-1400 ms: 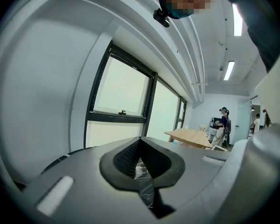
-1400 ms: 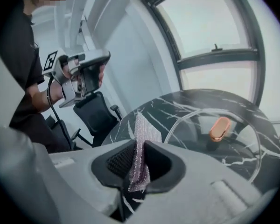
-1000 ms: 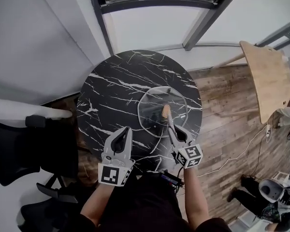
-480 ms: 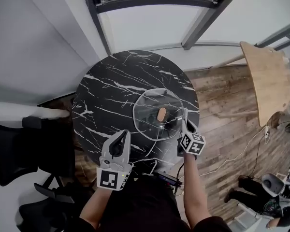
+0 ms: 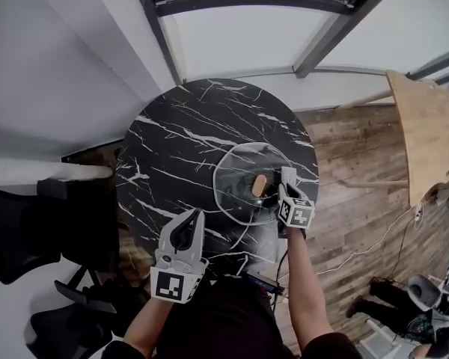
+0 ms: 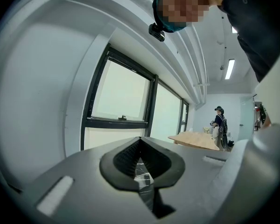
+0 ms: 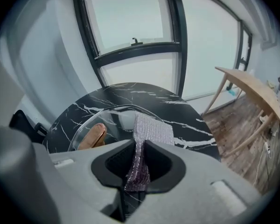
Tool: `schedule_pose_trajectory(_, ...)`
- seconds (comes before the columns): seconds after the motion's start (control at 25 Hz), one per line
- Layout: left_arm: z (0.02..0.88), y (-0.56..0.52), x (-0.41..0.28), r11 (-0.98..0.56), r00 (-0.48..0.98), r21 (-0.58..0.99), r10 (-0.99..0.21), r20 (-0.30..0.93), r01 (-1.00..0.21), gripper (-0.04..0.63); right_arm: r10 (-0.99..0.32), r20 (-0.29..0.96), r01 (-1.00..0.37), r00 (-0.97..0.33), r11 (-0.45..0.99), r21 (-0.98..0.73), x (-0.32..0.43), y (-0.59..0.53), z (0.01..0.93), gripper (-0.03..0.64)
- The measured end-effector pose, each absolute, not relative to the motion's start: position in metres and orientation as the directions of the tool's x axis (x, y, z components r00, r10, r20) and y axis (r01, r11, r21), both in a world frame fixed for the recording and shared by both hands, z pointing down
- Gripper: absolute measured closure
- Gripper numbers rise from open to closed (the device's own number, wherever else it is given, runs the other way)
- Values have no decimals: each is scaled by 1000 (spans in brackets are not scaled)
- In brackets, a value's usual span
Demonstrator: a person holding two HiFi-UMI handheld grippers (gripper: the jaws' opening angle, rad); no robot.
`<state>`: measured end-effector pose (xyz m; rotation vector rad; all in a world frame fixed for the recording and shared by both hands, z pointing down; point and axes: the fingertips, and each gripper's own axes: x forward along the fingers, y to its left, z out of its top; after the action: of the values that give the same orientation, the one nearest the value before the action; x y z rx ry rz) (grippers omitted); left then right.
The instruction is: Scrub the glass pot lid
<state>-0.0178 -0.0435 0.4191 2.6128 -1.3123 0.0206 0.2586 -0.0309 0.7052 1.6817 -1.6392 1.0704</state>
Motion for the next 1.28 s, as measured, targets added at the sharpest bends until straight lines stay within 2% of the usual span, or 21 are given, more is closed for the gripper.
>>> schedule_pose_trajectory(0.16, 432, -43, -24, -569, 598, 196, -789, 143, -798, 592, -522, 848, -985, -85, -83, -150, 252, -49, 709, 551)
schedule_pose_trajectory(1.0, 458, -48, -48, -523, 574, 273, -803, 160, -807, 594, -374, 904, -975, -207, 150, -161, 210, -123, 721, 549)
schedule_pose_trajectory(1.28, 457, -51, -60, -503, 544, 240, -826, 149, -830, 593, -340, 912, -962, -228, 221, -158, 191, -138, 722, 549)
